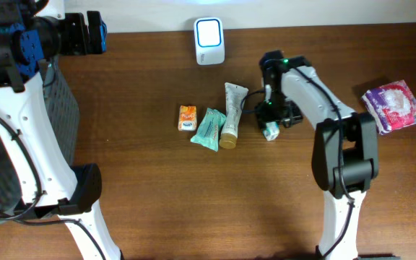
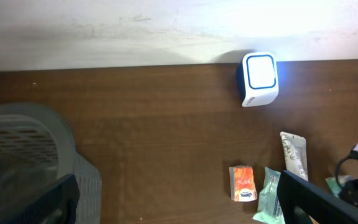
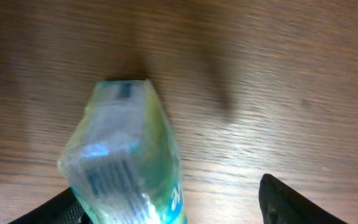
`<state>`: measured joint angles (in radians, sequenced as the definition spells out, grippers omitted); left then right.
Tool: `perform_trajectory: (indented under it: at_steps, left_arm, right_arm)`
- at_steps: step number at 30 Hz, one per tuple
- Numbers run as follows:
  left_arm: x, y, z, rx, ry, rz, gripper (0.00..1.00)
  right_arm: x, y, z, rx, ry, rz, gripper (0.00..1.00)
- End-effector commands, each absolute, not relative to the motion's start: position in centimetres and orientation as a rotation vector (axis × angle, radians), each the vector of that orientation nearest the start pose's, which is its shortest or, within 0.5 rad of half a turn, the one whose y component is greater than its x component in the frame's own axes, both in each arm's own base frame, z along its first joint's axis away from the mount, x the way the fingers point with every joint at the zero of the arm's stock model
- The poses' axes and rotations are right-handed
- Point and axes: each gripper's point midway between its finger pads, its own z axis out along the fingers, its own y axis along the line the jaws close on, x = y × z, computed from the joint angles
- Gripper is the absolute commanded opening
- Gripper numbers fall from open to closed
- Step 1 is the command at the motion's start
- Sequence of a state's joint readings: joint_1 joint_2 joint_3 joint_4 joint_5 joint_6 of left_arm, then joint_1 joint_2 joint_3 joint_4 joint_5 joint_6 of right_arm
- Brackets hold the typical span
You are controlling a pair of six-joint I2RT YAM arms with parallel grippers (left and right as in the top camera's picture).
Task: Scan the item barcode
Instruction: 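Grasp the green soap bar with the right gripper and lift it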
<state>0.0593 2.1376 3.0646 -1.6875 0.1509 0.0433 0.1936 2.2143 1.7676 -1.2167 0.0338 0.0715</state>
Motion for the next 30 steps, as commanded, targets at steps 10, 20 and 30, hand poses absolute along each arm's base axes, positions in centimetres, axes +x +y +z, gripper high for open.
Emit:
perform_trajectory:
  at_steps: [10, 20, 30]
  left_arm:
    - [43.7, 0.0, 40.2, 0.052, 2.319, -0.137, 0.99]
    - [43.7, -0.1, 40.2, 0.052, 2.319, -0.137, 0.99]
    - [43.7, 0.0, 40.2, 0.052, 2.319, -0.137, 0.99]
  right_arm:
    - [41.0, 7.4, 3.8, -0.307, 3.175, 0.131, 0.61]
    - [41.5, 3.9, 3.3, -0.126, 3.118, 0.53, 0.46]
    - [40.5, 5.7, 0.9, -0.155, 3.079, 0.697, 0.47]
